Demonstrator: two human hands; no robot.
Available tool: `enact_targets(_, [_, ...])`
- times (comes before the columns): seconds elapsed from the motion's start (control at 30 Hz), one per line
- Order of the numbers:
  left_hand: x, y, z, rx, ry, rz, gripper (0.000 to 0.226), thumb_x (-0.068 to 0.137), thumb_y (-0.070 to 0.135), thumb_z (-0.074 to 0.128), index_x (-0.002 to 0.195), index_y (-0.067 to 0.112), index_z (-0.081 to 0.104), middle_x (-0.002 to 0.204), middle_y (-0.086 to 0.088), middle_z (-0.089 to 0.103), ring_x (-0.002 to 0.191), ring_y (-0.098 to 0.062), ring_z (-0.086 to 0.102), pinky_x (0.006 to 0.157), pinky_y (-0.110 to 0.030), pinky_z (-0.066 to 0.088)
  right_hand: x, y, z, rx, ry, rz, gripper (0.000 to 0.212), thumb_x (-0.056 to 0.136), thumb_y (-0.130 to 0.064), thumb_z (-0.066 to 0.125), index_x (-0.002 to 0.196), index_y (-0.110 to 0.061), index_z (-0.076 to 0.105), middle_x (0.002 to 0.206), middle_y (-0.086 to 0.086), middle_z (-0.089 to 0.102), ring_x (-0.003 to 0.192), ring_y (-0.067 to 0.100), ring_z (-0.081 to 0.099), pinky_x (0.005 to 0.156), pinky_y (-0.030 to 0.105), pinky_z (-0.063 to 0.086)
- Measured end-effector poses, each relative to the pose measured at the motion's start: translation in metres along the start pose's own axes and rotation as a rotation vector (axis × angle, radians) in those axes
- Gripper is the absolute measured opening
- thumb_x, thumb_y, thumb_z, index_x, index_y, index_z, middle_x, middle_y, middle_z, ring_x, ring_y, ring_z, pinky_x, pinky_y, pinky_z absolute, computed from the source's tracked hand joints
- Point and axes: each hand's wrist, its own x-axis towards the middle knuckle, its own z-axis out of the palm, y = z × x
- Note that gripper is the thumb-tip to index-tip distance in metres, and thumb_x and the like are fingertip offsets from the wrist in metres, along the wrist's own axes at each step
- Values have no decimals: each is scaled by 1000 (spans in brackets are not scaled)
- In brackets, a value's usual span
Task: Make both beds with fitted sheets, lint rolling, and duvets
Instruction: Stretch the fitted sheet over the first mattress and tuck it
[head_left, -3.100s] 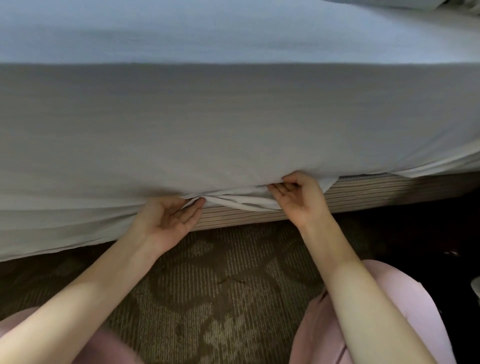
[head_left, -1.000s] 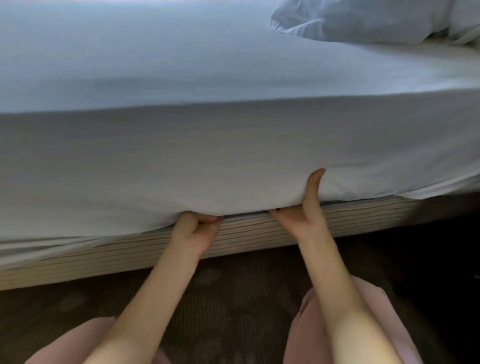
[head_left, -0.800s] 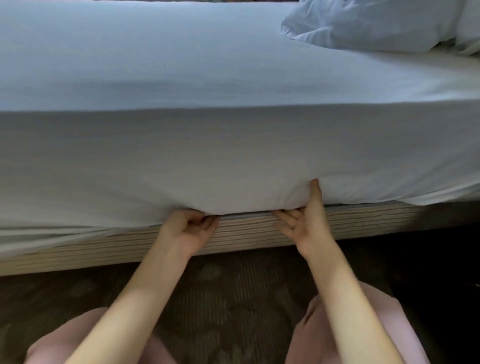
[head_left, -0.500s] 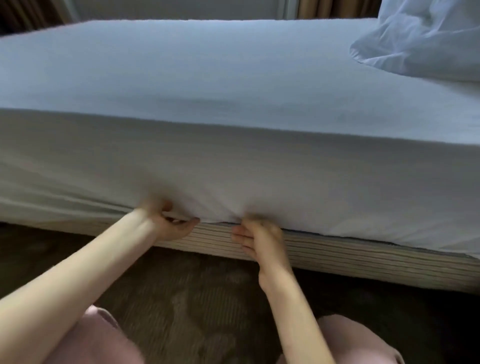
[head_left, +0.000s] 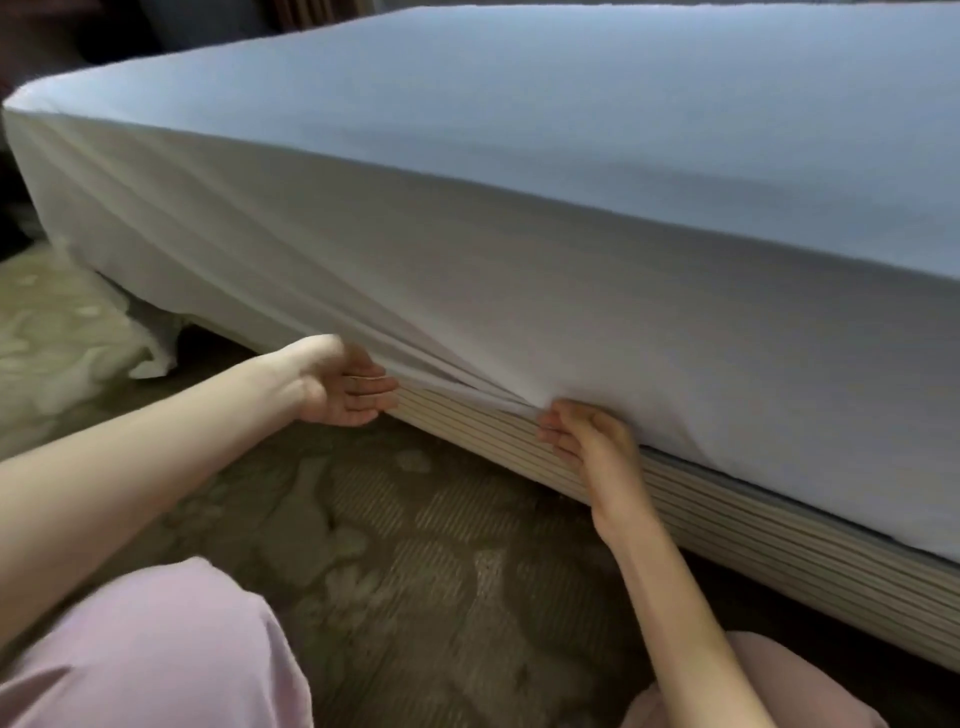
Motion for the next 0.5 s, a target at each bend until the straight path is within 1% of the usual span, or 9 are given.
enact_targets(0.07, [25, 11, -14, -51, -2, -11, 19, 100, 15, 35, 114, 8, 45, 110, -16, 59, 90, -30, 59, 84, -41, 44, 3, 1, 6, -20, 27, -18, 14, 94, -13, 54, 89, -11, 68, 88, 6, 72, 87, 21, 67, 86, 29, 51])
enact_targets(0.13, [52, 20, -28, -127, 41, -5, 32, 100, 20, 40, 131, 8, 38, 128, -21, 48, 107, -36, 56, 93, -44, 44, 6, -4, 14, -33, 69, 4, 15, 94, -12, 52, 92, -8, 67, 89, 8, 73, 84, 19, 69, 82, 27, 53])
enact_targets(0.17, [66, 23, -36, -150, 63, 9, 38, 100, 23, 43, 135, 11, 36, 132, -20, 44, 114, -37, 52, 95, -45, 45, 7, -7, 17, -43, 99, 33, 16, 94, -13, 51, 93, -8, 66, 88, 8, 74, 82, 18, 70, 80, 26, 53])
enact_targets(0.2, [77, 25, -43, -156, 75, 31, 39, 99, 26, 46, 134, 14, 36, 131, -18, 44, 115, -37, 51, 95, -45, 45, 8, -10, 20, -46, 132, 66, 17, 95, -14, 50, 93, -7, 66, 87, 9, 74, 81, 18, 70, 80, 27, 53])
enact_targets(0.27, [95, 30, -58, -150, 52, 76, 29, 97, 30, 50, 123, 19, 42, 121, -12, 49, 102, -31, 55, 94, -42, 46, 9, -15, 30, -24, 217, 118, 19, 96, -15, 48, 96, -5, 65, 88, 10, 74, 84, 19, 70, 83, 30, 52])
enact_targets(0.33, [109, 34, -77, -143, -6, 85, 19, 96, 25, 52, 114, 20, 46, 111, -6, 54, 88, -23, 57, 95, -38, 45, 7, -16, 47, 8, 329, 136, 17, 96, -13, 48, 94, -6, 63, 90, 11, 72, 84, 19, 69, 84, 30, 51])
enact_targets(0.37, [115, 38, -87, -117, -28, 81, 15, 96, 20, 51, 111, 19, 47, 105, -5, 56, 83, -19, 57, 93, -36, 45, 7, -14, 59, 33, 385, 135, 15, 96, -12, 48, 93, -8, 61, 90, 11, 70, 80, 17, 69, 81, 29, 51])
enact_targets(0.43, [124, 46, -107, 1, -64, 52, 5, 96, 12, 50, 100, 15, 49, 89, -4, 56, 71, -15, 56, 82, -33, 45, 9, -11, 86, 96, 468, 127, 13, 96, -12, 47, 92, -10, 59, 91, 9, 68, 69, 12, 70, 71, 25, 54])
enact_targets(0.5, [133, 46, -123, 206, -108, 28, 6, 94, 12, 49, 89, 15, 49, 80, -2, 57, 64, -12, 55, 67, -29, 42, 15, -5, 117, 133, 503, 135, 12, 96, -17, 48, 94, -11, 59, 92, 9, 68, 68, 11, 70, 67, 26, 53])
